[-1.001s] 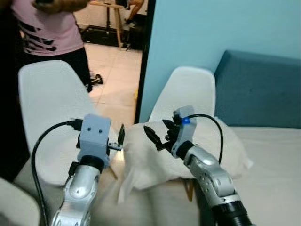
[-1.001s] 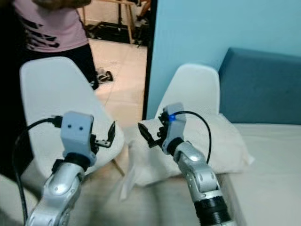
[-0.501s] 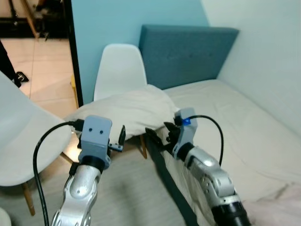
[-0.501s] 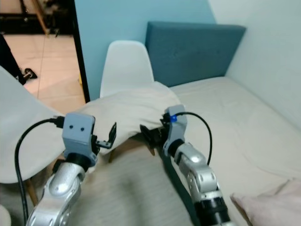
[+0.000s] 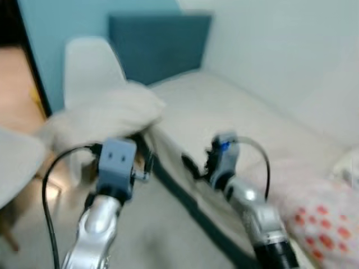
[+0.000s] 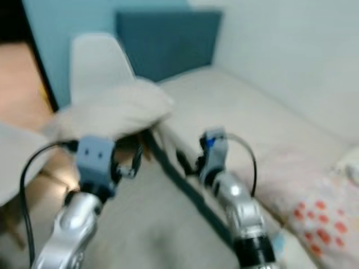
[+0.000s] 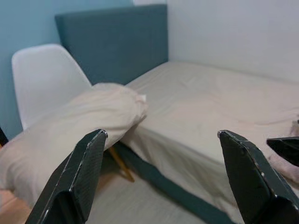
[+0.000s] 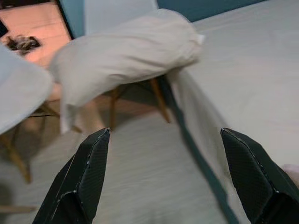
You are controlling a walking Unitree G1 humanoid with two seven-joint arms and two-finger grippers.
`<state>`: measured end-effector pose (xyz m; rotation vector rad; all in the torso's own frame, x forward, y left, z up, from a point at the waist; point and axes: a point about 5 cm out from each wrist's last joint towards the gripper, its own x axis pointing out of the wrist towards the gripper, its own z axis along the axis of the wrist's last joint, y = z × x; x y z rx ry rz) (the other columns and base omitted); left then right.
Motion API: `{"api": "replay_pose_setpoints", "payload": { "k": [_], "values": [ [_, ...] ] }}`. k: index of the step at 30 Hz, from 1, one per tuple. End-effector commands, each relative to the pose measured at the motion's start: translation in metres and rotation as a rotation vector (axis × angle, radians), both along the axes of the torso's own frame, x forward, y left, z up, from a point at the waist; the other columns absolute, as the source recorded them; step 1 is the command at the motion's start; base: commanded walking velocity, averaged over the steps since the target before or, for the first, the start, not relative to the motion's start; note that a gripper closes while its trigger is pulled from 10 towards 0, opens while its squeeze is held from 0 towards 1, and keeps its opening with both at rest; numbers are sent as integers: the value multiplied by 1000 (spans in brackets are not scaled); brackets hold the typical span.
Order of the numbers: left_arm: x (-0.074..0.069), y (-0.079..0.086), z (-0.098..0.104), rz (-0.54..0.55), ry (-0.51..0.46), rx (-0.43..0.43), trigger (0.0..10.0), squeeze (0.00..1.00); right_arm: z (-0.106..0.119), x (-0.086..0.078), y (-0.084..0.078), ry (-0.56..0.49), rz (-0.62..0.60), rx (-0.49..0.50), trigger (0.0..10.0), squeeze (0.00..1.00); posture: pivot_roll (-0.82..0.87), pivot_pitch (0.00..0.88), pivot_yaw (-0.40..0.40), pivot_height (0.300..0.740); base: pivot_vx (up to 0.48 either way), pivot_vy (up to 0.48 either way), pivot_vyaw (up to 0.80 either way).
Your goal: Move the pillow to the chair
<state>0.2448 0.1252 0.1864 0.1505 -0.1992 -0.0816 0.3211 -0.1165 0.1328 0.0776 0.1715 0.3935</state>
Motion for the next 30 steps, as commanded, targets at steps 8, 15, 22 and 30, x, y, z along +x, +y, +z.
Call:
{"api": "replay_pose_setpoints", "payload": {
  "k": [8,15,22,30],
  "values": [
    [0,0,2,-9,-8,-60,10000,0,-2,4,-10,18,-56,-26,10000,0,87,0,-112,740,0,0,-770],
    [1,4,1,7,-6,-87,10000,0,-4,6,-15,32,-100,-31,10000,0,89,0,-112,740,140,0,-772],
    [2,4,1,3,-7,-86,10000,0,-4,7,-16,37,-115,-36,10000,0,88,0,-111,740,247,0,-775],
    [1,3,1,-5,-7,-90,10000,0,-4,7,-17,41,-122,-35,10000,0,87,0,-112,740,184,0,-771]
  ]
}}
